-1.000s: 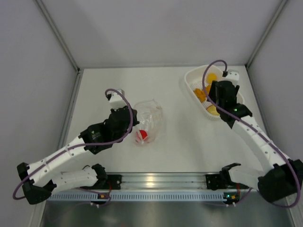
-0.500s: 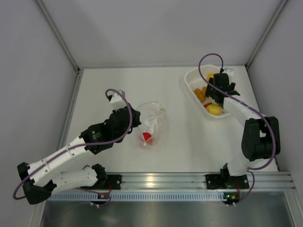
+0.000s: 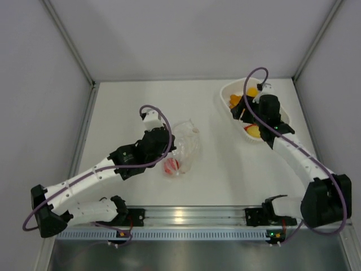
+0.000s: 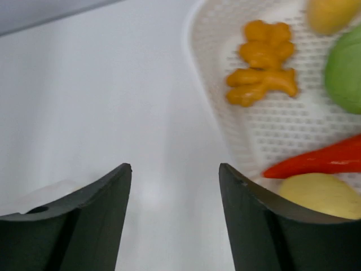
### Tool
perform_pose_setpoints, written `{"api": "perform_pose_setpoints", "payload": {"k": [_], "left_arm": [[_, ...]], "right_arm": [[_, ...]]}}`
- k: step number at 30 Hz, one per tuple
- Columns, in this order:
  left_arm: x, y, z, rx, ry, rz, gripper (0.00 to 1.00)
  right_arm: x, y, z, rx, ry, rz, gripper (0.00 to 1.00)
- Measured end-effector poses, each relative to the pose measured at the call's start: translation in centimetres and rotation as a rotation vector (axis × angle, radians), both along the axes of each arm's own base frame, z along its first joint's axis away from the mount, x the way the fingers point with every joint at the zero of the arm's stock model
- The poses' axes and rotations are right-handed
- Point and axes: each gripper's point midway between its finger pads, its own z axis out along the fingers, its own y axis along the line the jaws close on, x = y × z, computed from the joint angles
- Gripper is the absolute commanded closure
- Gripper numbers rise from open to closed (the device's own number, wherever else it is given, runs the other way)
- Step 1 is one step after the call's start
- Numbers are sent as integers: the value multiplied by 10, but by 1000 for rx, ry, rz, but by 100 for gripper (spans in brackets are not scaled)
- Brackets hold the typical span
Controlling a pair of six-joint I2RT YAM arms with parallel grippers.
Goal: Open the zip-top bag and remove the fake food
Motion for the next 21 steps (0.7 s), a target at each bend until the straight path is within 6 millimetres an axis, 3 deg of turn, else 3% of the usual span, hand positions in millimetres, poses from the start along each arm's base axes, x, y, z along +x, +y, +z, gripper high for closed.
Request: {"api": "perform_pose_setpoints", "payload": {"k": [5, 8, 10, 15, 18, 21], "left_arm": [[1, -1, -1, -8, 3, 8, 100], [1, 0, 0, -12, 3, 14, 100], [2, 0, 0, -15, 2, 21, 100], [3, 1, 1, -28, 2, 38, 100], [3, 1, 1, -35, 4, 41, 100], [3, 1, 1, -44, 7, 46, 100]], "right_arm": [[-63, 92, 59, 111, -132, 282, 46], [-104, 141, 76, 159, -154, 435, 51], [-128, 168, 76, 178, -138, 515, 58], [-177, 217, 59, 160, -80, 615, 62], [-191, 235, 45, 126, -48, 633, 63], [-191, 246, 27, 93, -3, 605, 65]]}}
